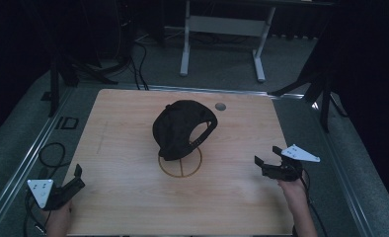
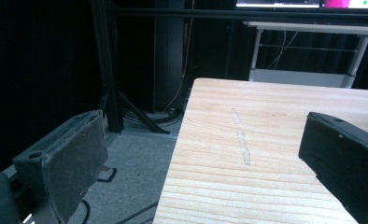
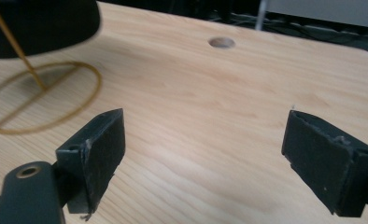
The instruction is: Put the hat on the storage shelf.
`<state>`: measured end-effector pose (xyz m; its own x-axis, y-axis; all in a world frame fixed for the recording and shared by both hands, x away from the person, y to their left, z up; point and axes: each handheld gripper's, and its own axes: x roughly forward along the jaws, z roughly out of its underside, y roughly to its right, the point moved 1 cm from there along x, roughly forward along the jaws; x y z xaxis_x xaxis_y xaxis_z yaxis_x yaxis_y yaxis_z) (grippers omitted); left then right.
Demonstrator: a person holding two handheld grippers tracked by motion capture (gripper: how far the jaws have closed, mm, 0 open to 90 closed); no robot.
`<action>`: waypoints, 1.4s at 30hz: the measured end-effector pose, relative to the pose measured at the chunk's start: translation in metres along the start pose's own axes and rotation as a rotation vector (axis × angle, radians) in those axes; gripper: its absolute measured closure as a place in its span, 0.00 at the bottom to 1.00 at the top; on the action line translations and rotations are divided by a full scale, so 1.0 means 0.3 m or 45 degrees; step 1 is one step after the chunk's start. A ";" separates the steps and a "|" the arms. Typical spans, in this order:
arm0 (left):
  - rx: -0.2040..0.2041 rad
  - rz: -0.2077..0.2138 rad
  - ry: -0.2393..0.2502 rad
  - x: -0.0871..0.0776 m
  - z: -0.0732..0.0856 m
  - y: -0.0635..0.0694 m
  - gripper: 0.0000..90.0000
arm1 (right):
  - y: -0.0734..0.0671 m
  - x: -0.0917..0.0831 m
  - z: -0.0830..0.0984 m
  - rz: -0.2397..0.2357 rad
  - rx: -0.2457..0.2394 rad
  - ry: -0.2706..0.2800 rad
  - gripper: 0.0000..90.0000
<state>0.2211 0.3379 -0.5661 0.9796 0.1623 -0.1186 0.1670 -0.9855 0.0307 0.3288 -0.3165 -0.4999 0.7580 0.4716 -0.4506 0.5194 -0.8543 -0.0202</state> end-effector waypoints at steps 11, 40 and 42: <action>0.000 -0.001 -0.001 0.000 0.000 0.000 0.02 | 0.052 -0.029 0.138 0.110 0.048 -0.025 0.15; -0.009 -0.002 0.002 -0.001 0.000 -0.002 0.02 | 0.095 -0.149 0.286 0.490 0.140 0.084 0.15; -0.007 -0.002 0.002 -0.001 0.000 -0.002 0.02 | 0.094 -0.148 0.286 0.492 0.136 0.079 0.15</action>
<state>0.2207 0.3385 -0.5662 0.9795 0.1640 -0.1172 0.1692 -0.9849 0.0362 0.2759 -0.3804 -0.5569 0.9136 0.1206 -0.3884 0.1499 -0.9876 0.0458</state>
